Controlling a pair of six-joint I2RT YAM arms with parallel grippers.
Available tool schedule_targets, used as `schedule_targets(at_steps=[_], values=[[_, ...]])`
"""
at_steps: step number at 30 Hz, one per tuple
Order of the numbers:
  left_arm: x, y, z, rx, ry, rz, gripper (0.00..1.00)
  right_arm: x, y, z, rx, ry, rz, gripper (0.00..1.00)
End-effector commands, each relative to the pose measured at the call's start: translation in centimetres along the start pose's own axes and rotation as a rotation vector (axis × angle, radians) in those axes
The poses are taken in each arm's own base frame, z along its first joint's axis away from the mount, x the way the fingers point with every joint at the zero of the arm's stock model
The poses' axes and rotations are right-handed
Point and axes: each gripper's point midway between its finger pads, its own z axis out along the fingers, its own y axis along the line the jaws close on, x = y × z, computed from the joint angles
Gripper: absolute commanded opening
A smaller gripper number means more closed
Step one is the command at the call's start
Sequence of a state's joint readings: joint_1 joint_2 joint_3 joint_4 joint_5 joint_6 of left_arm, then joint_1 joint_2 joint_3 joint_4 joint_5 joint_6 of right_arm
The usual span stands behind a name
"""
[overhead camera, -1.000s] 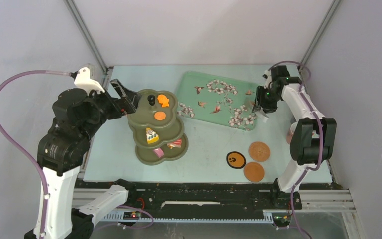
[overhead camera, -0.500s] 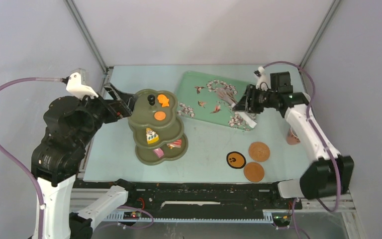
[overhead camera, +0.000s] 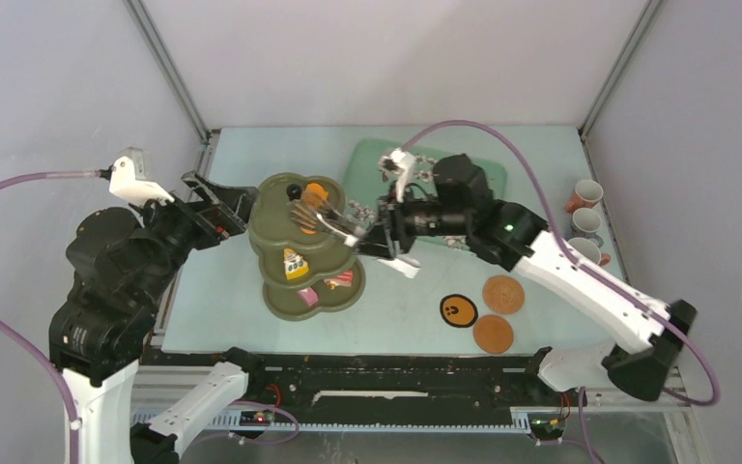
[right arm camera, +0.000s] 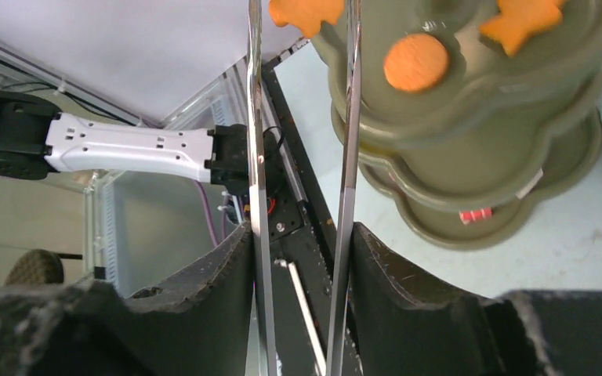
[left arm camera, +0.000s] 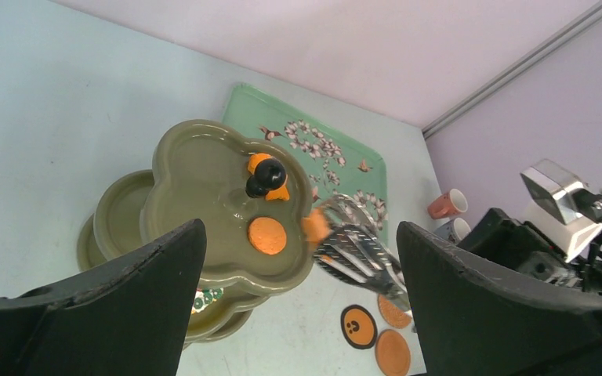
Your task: Serve the afternoon tea
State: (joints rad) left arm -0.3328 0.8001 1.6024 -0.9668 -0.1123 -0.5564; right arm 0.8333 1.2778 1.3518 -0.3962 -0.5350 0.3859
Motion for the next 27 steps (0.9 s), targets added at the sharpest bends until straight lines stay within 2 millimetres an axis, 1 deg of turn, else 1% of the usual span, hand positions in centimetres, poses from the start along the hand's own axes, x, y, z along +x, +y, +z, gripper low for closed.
schedule_targets(at_steps=[1, 3, 8, 12, 13, 17, 21, 24, 27], values=[[-0.4, 0.2, -0.8, -0.007, -0.030, -0.041, 0.98, -4.0, 1.5, 2.2, 0.097, -0.062, -0.174, 0.00], [-0.4, 0.3, -1.2, -0.008, -0.032, -0.046, 0.98, -4.1, 1.4, 3.5, 0.132, -0.041, -0.206, 0.00], [-0.5, 0.5, -2.2, -0.014, -0.044, -0.052, 0.98, -3.6, 1.2, 6.1, 0.180, 0.040, -0.263, 0.00], [-0.6, 0.8, -2.7, -0.023, -0.053, -0.050, 0.98, -3.2, 0.7, 7.7, 0.225, 0.092, -0.303, 0.00], [-0.7, 0.8, -2.8, -0.023, -0.056, -0.048, 0.98, -2.8, 0.3, 8.3, 0.238, 0.114, -0.307, 0.00], [-1.0, 0.8, -2.8, -0.030, -0.058, -0.031, 0.98, -2.3, -0.5, 8.9, 0.300, 0.148, -0.364, 0.03], [-0.9, 0.8, -2.4, -0.034, -0.048, -0.018, 0.98, -1.9, -1.3, 9.5, 0.353, 0.176, -0.397, 0.11], [-0.6, 0.9, -2.1, -0.033, -0.040, -0.017, 0.98, -1.5, -1.6, 9.9, 0.361, 0.198, -0.406, 0.19], [-0.5, 0.9, -2.2, -0.032, -0.036, -0.014, 0.98, -1.5, -1.3, 10.0, 0.355, 0.195, -0.410, 0.33]])
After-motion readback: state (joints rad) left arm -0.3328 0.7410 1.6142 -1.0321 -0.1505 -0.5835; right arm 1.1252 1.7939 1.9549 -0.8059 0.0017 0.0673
